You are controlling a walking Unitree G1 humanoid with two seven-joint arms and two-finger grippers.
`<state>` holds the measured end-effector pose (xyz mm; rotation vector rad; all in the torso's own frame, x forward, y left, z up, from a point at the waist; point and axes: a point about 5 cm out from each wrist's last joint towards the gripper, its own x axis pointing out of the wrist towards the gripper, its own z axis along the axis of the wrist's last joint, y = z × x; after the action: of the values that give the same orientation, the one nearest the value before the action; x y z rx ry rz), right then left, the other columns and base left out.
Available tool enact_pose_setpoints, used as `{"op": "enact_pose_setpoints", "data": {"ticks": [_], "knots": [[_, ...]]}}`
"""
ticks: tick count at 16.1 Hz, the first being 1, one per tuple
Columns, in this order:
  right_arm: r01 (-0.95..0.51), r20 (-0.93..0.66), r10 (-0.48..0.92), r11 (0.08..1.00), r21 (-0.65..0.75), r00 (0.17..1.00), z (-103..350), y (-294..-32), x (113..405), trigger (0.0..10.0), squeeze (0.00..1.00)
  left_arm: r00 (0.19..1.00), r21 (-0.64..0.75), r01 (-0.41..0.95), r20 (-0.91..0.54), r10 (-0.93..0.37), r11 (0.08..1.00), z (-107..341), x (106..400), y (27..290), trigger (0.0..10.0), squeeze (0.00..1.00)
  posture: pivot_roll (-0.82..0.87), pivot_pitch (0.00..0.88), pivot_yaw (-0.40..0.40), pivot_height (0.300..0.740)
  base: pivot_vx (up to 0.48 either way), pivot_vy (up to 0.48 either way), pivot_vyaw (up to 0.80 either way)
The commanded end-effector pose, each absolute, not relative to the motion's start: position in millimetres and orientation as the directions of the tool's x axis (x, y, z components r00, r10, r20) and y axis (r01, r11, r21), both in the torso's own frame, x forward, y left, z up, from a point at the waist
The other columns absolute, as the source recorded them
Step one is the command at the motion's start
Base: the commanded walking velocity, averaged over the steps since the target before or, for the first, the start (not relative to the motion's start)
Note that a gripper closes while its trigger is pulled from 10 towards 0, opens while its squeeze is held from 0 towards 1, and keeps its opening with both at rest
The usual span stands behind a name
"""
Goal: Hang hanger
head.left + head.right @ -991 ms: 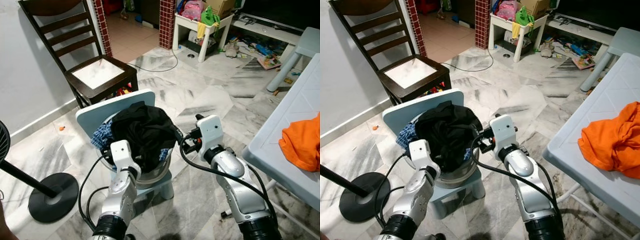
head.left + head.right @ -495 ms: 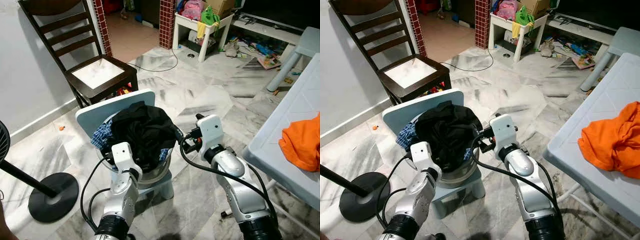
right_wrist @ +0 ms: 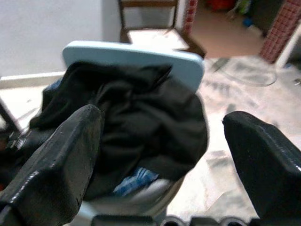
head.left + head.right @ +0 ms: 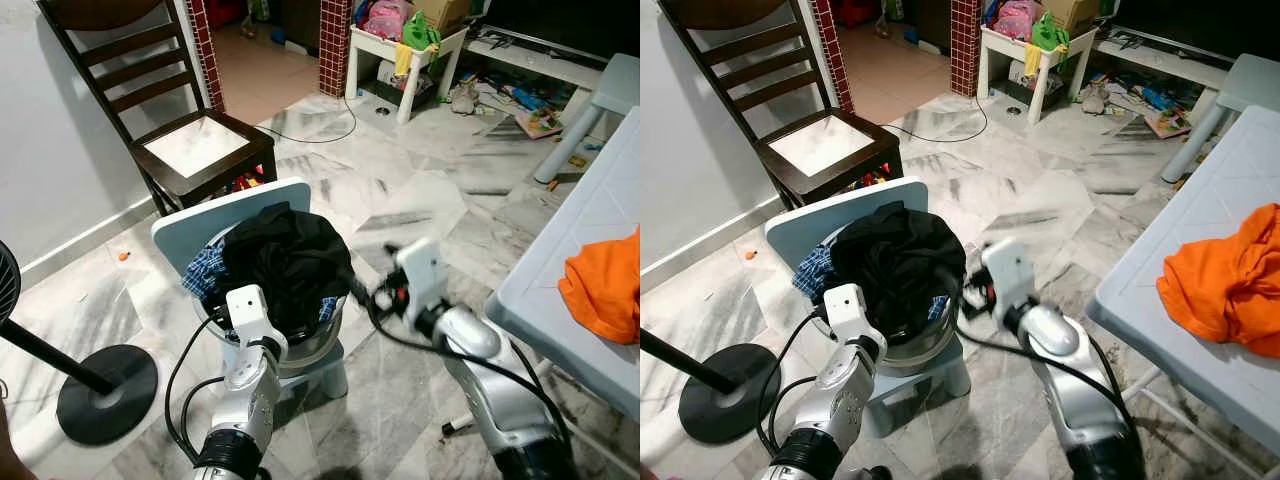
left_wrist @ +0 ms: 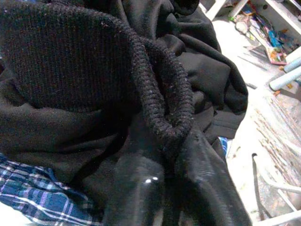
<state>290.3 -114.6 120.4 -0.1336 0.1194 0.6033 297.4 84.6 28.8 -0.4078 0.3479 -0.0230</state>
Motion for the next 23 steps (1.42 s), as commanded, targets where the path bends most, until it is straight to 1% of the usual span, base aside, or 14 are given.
{"op": "enact_pose_setpoints", "data": {"ticks": [1, 5, 7, 10, 11, 12, 13, 14, 16, 19, 20, 21, 22, 23], "knots": [[-0.589, -0.137, 0.576, 0.804, -0.085, 0.806, 125.3, -112.7, 289.2, 10.0, 0.0, 0.937, -0.392, -0.045, -0.335, -0.097, 0.919, 26.6, 295.7, 80.7, 0.0, 0.0, -0.11, 0.111, 0.008, 0.74, 0.0, 0.0, 0.0], [-0.615, -0.177, 0.594, 0.782, -0.099, 0.784, 120.8, -118.4, 287.6, 10.0, 0.0, 0.942, -0.369, -0.051, -0.327, -0.078, 0.928, 27.4, 297.1, 83.8, 0.0, 0.0, -0.12, 0.112, 0.008, 0.74, 0.0, 0.0, 0.0], [-0.617, -0.179, 0.596, 0.781, -0.096, 0.783, 119.9, -116.2, 286.6, 10.0, 0.0, 0.95, -0.301, -0.004, -0.299, -0.09, 0.954, 30.8, 299.1, 85.0, 0.0, 0.0, -0.12, 0.106, 0.014, 0.74, 0.0, 0.0, 0.0], [-0.609, -0.179, 0.587, 0.787, -0.103, 0.789, 117.1, -116.9, 285.9, 10.0, 0.0, 0.951, -0.081, 0.2, -0.222, -0.213, 0.976, 49.1, 304.5, 87.1, 0.0, 0.0, -0.1, 0.091, 0.032, 0.74, 0.0, 0.0, 0.0], [-0.603, -0.178, 0.582, 0.791, -0.1, 0.793, 115.9, -117.4, 286.3, 10.0, 0.0, 0.948, -0.04, 0.236, -0.212, -0.239, 0.971, 53.7, 304.3, 91.1, 0.0, 0.0, -0.09, 0.082, 0.039, 0.74, 0.0, 0.0, 0.0], [-0.597, -0.176, 0.576, 0.797, -0.096, 0.798, 113.3, -115.4, 287.6, 10.0, 0.0, 0.944, 0.031, 0.271, -0.204, -0.259, 0.962, 63.2, 304.0, 109.2, 0.0, 0.0, -0.07, 0.071, 0.05, 0.74, 0.0, 0.0, 0.0], [-0.594, -0.173, 0.574, 0.799, -0.093, 0.8, 112.6, -114.0, 288.5, 10.0, 0.0, 0.942, 0.061, 0.282, -0.205, -0.265, 0.957, 67.4, 303.8, 117.9, 0.0, 0.0, -0.06, 0.063, 0.056, 0.74, 0.0, 0.0, 0.0], [-0.589, -0.166, 0.572, 0.803, -0.089, 0.804, 111.9, -111.3, 290.1, 10.0, 0.0, 0.933, 0.111, 0.319, -0.208, -0.292, 0.941, 74.3, 302.5, 128.3, 0.0, 0.0, -0.05, 0.052, 0.066, 0.74, 0.0, 0.0, 0.0], [-0.582, -0.159, 0.566, 0.809, -0.086, 0.809, 109.8, -110.1, 292.6, 10.0, 0.0, 0.901, 0.159, 0.403, -0.241, -0.36, 0.901, 82.6, 296.7, 134.0, 0.0, 0.0, -0.02, 0.03, 0.081, 0.74, 0.0, 0.0, 0.0], [-0.563, -0.148, 0.548, 0.822, -0.088, 0.823, 107.2, -109.4, 297.8, 10.0, 0.0, 0.809, 0.252, 0.581, -0.284, -0.515, 0.774, 106.3, 284.8, 136.5, 0.0, 0.0, 0.0, 0.0, 0.098, 0.74, 0.0, 0.0, 0.0], [-0.551, -0.138, 0.537, 0.83, -0.09, 0.832, 106.3, -108.9, 301.6, 10.0, 0.0, 0.779, 0.33, 0.626, -0.287, -0.557, 0.707, 124.8, 286.1, 141.4, 0.0, 0.0, 0.02, 0.0, 0.107, 0.74, 0.0, 0.0, 0.0], [-0.546, -0.133, 0.533, 0.833, -0.091, 0.835, 106.1, -108.5, 303.1, 10.0, 0.0, 0.773, 0.373, 0.633, -0.283, -0.567, 0.678, 133.3, 287.7, 143.5, 0.0, 0.0, 0.02, 0.0, 0.108, 0.74, 0.0, 0.0, 0.0], [-0.538, -0.125, 0.526, 0.838, -0.092, 0.841, 106.0, -107.2, 305.3, 10.0, 0.0, 0.81, 0.509, 0.557, -0.159, -0.564, 0.657, 159.5, 299.0, 143.6, 0.0, 0.0, 0.01, 0.0, 0.113, 0.74, 0.0, 0.0, 0.0], [-0.537, -0.124, 0.525, 0.838, -0.093, 0.842, 106.1, -106.9, 305.5, 10.0, 0.0, 0.811, 0.53, 0.542, -0.126, -0.571, 0.652, 165.0, 300.2, 142.3, 0.0, 0.0, 0.01, 0.0, 0.113, 0.74, 0.0, 0.0, 0.0]]}}
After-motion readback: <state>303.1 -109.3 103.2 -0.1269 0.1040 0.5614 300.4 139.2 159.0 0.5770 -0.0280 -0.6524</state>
